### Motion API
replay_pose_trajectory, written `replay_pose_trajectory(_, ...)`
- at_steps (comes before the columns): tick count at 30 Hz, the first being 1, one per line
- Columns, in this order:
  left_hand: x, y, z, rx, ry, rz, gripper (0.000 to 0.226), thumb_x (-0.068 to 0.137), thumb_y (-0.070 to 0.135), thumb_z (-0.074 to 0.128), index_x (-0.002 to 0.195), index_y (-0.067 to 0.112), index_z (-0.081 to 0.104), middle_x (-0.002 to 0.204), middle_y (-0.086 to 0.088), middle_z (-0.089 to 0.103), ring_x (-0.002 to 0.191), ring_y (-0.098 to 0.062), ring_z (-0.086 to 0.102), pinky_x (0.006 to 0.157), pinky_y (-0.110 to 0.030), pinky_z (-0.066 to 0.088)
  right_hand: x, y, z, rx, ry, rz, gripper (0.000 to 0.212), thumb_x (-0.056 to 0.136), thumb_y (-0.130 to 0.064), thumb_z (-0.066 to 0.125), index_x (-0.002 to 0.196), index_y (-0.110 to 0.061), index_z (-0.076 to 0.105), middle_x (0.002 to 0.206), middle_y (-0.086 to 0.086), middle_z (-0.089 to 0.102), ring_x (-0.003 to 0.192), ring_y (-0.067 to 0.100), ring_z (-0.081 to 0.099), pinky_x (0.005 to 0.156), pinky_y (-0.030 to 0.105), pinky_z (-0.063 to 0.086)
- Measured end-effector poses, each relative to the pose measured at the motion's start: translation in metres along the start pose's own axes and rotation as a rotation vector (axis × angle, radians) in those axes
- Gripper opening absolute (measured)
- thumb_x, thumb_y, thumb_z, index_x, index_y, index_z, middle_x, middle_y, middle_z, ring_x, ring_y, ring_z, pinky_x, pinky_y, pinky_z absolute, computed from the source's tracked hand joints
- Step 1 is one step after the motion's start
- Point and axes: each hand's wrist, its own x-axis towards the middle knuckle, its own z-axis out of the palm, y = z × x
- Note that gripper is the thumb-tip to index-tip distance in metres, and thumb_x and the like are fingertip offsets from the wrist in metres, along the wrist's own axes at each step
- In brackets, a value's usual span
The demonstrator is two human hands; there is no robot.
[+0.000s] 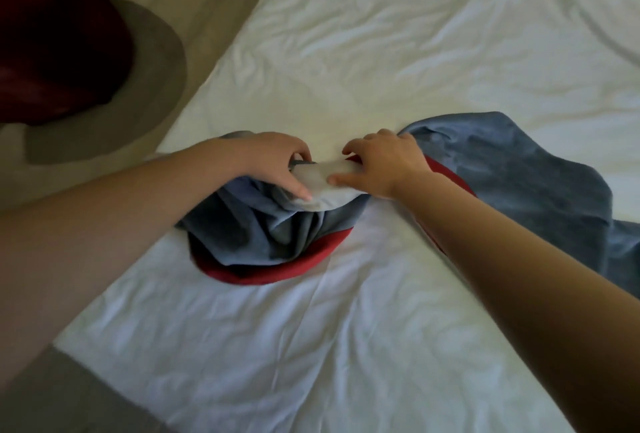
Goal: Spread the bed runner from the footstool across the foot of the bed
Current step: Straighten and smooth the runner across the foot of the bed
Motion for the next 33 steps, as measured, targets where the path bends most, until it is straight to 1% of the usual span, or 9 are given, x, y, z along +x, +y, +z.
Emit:
replay_pose_trajectory(3, -0.021, 0.004, 0.024, 0.092, 0.099, -0.022, 0.047, 0.07, 0.045, 0.073, 0.11, 0.025, 0.057, 0.09, 0.008, 0.063, 0.078, -0.014, 0.057, 0.065, -0.03, 0.042, -0.011, -0.006, -0.001, -0.069, -0.056, 0.021, 0.064, 0.075, -0.065, 0.058, 0.128, -0.028, 0.053, 0.116, 0.004, 0.062, 0.112, 0.028, 0.051, 0.089, 0.042, 0.037)
replay_pose_trajectory(7, -0.054, 0.015, 0.059, 0.057, 0.443, -0.071, 0.03, 0.078, 0.023, 0.065, 0.107, 0.022, 0.057, 0.085, 0.002, 0.064, 0.071, -0.018, 0.055, 0.058, -0.03, 0.04, -0.035, -0.019, 0.0, -0.148, -0.061, 0.021, 0.026, 0.077, -0.037, 0.064, 0.093, -0.017, 0.058, 0.089, 0.004, 0.061, 0.08, 0.026, 0.053, 0.07, 0.033, 0.035)
replay_pose_trajectory(9, -0.073, 0.024, 0.078, 0.005, 0.485, -0.097, 0.026, 0.076, 0.023, 0.065, 0.101, 0.022, 0.056, 0.079, 0.003, 0.062, 0.068, -0.017, 0.056, 0.054, -0.032, 0.042, -0.053, -0.024, 0.006, -0.216, 0.042, -0.024, 0.016, 0.08, -0.027, 0.064, 0.085, -0.015, 0.055, 0.086, 0.005, 0.06, 0.08, 0.028, 0.055, 0.067, 0.033, 0.033)
replay_pose_trajectory(12, -0.102, 0.039, 0.11, -0.002, 0.483, -0.115, 0.021, 0.078, 0.029, 0.063, 0.095, 0.02, 0.054, 0.072, 0.003, 0.059, 0.063, -0.017, 0.055, 0.052, -0.031, 0.042, -0.089, -0.032, 0.026, -0.328, 0.215, -0.17, 0.012, 0.084, -0.018, 0.059, 0.093, -0.013, 0.054, 0.09, 0.006, 0.062, 0.085, 0.028, 0.059, 0.065, 0.033, 0.032)
replay_pose_trajectory(15, -0.129, 0.056, 0.145, 0.044, 0.458, -0.085, 0.019, 0.08, 0.025, 0.061, 0.096, 0.017, 0.053, 0.071, 0.003, 0.059, 0.06, -0.017, 0.056, 0.05, -0.032, 0.042, -0.13, -0.037, 0.059, -0.375, 0.161, -0.295, 0.02, 0.083, -0.01, 0.051, 0.103, -0.014, 0.051, 0.095, 0.004, 0.063, 0.087, 0.026, 0.06, 0.066, 0.032, 0.035)
replay_pose_trajectory(20, -0.162, 0.08, 0.19, 0.228, 0.331, 0.048, 0.016, 0.08, 0.025, 0.056, 0.073, 0.021, 0.042, 0.067, 0.008, 0.044, 0.06, -0.014, 0.049, 0.056, -0.033, 0.044, -0.192, -0.024, 0.096, -0.308, -0.023, -0.332, 0.027, 0.087, -0.04, 0.054, 0.104, -0.019, 0.051, 0.098, -0.001, 0.06, 0.089, 0.02, 0.056, 0.079, 0.03, 0.046)
replay_pose_trajectory(26, -0.169, 0.083, 0.183, 0.139, 0.463, 0.024, 0.033, 0.088, 0.045, 0.052, 0.067, 0.018, 0.055, 0.063, 0.007, 0.053, 0.057, -0.012, 0.051, 0.051, -0.034, 0.045, -0.193, -0.027, 0.076, -0.055, 0.154, -0.171, 0.032, 0.087, -0.041, 0.044, 0.076, -0.016, 0.061, 0.075, 0.0, 0.062, 0.065, 0.021, 0.056, 0.051, 0.027, 0.039)
replay_pose_trajectory(30, -0.15, 0.074, 0.158, 0.291, 0.585, 0.005, 0.021, 0.085, 0.03, 0.058, 0.102, 0.018, 0.061, 0.097, -0.001, 0.06, 0.091, -0.022, 0.056, 0.075, -0.038, 0.047, -0.161, -0.05, 0.065, 0.221, 0.276, -0.034, 0.039, 0.088, -0.05, 0.049, 0.109, -0.019, 0.061, 0.101, 0.003, 0.063, 0.093, 0.024, 0.06, 0.066, 0.036, 0.051)
replay_pose_trajectory(33, -0.137, 0.063, 0.15, 0.447, 0.32, -0.07, 0.062, 0.073, 0.036, 0.067, 0.13, 0.025, 0.046, 0.115, -0.001, 0.053, 0.103, -0.024, 0.054, 0.083, -0.037, 0.043, -0.141, -0.069, 0.064, 0.303, -0.125, 0.019, 0.079, 0.072, -0.059, 0.068, 0.138, -0.025, 0.04, 0.126, 0.002, 0.057, 0.116, 0.024, 0.054, 0.093, 0.042, 0.045)
